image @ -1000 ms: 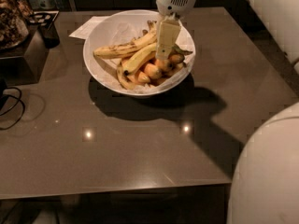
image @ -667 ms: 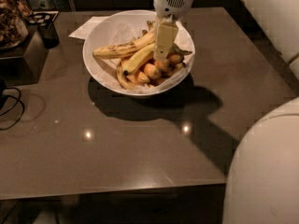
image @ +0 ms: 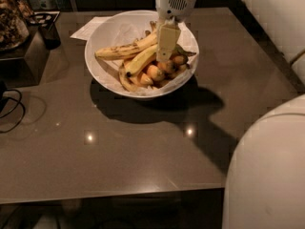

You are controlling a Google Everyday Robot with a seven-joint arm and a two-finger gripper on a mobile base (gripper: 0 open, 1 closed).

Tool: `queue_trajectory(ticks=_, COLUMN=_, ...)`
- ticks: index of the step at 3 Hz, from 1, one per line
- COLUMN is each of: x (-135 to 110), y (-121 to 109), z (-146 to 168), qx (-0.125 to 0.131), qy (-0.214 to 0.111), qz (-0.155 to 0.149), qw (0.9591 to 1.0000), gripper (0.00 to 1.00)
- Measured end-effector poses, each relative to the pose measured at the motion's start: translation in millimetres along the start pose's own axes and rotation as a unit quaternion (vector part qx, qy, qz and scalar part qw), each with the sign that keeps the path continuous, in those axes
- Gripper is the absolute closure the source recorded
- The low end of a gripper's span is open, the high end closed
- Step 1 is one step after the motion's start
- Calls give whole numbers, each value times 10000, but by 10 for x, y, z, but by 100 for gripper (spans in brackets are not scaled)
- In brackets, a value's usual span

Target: Pick banana from white bowl

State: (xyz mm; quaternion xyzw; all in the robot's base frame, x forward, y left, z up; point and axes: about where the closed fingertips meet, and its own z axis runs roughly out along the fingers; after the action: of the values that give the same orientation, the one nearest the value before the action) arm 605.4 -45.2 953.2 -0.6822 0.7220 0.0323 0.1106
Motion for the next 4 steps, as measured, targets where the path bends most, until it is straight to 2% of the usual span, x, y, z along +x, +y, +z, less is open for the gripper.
queue_trajectory(ticks=4, x=127, y=-159, z=29, qx=27, qy=88, qz=92, qw=9999, gripper=47)
